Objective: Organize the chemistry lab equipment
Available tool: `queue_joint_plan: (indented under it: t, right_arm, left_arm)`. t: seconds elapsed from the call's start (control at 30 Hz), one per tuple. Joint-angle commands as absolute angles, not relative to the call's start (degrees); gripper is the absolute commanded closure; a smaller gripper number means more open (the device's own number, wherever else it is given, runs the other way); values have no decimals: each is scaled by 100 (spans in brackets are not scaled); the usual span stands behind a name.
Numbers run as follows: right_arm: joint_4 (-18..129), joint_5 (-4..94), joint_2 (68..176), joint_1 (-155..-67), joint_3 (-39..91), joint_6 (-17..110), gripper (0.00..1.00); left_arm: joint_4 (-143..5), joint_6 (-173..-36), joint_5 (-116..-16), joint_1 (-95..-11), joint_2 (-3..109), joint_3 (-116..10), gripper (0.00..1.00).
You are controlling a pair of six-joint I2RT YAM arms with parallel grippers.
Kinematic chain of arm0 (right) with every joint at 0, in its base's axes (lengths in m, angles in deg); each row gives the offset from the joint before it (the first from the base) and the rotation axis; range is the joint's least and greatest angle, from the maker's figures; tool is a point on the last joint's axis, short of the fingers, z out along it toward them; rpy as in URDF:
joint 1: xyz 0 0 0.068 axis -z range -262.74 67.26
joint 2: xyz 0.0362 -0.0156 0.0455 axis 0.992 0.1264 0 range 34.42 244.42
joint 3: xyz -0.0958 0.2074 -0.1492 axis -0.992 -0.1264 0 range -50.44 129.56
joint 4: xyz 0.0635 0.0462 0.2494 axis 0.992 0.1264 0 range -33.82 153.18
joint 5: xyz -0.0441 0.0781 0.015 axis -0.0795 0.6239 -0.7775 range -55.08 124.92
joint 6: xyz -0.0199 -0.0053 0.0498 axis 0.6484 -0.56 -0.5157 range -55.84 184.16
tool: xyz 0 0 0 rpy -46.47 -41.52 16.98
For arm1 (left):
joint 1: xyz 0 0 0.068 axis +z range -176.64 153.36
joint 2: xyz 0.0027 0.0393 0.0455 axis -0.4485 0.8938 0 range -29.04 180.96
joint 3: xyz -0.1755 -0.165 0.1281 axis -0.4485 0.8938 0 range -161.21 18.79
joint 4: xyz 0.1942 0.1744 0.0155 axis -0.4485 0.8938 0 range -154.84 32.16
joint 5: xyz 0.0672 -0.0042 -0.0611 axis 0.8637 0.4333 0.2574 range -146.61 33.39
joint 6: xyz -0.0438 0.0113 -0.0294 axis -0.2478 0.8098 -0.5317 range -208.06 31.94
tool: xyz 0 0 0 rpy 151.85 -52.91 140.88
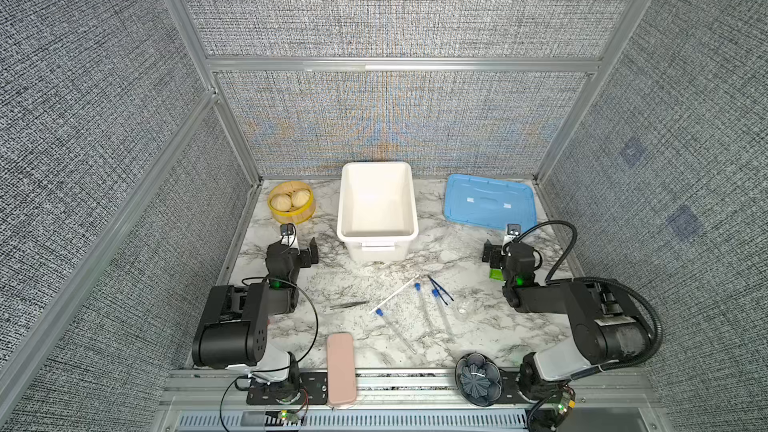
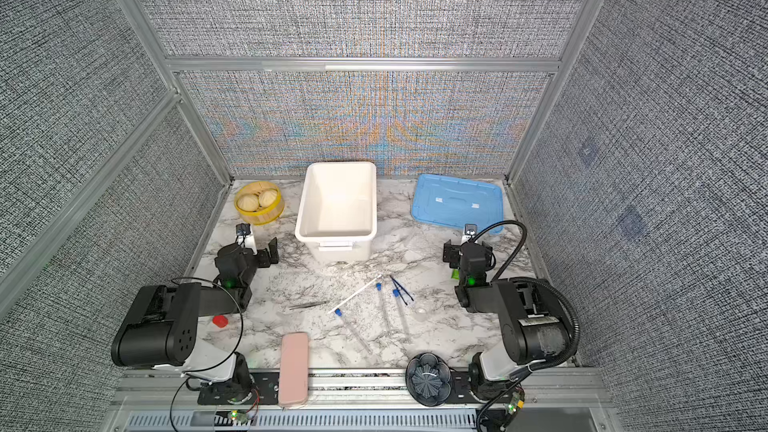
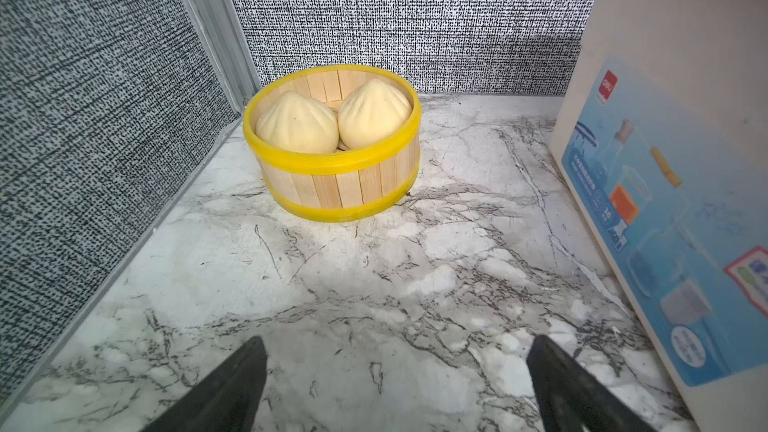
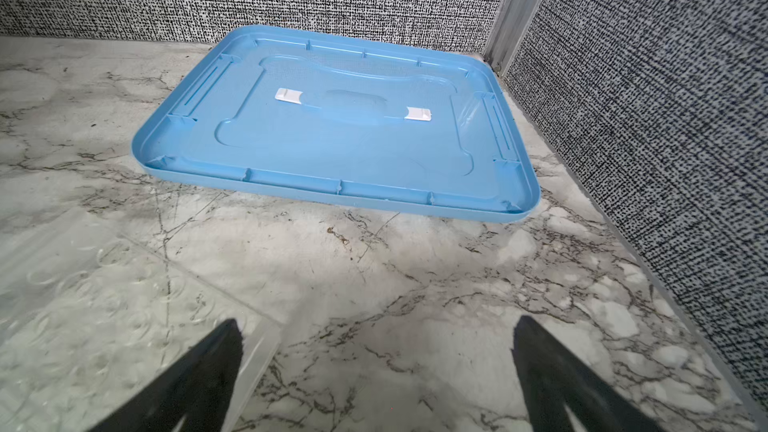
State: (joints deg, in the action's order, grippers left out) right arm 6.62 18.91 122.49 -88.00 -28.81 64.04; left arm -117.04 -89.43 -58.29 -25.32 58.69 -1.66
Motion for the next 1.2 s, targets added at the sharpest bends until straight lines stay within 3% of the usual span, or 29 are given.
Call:
queue_joint_plan:
  t: [0.0,0.87,0.97,1.07,1.17]
  right_arm:
    - [485,1840,12257,-8802,-2899,6371,1]
    - [347,2203,11860,-8644,-3197,6256,1]
    - [449,2292,11177,-8696,-3429,6411,1]
    - [1589,2202,10024,-8691,-3322,6177,1]
    - [3091,2543,8951,-8689,-2846,6044,1]
  left_arm:
    - [-11890,-8938,-5864,-2515,5842,-135,1]
    - [-11965,-8911,-5829,-2520,5679,-43,1]
    - [-10648,-9094,-5643,-2518,4720,-225,1]
    - [-8520,-9352,-5692,-2523,3699,-846,1]
    - [-7646,-9690,-6095,-2521,3192,-1234,1]
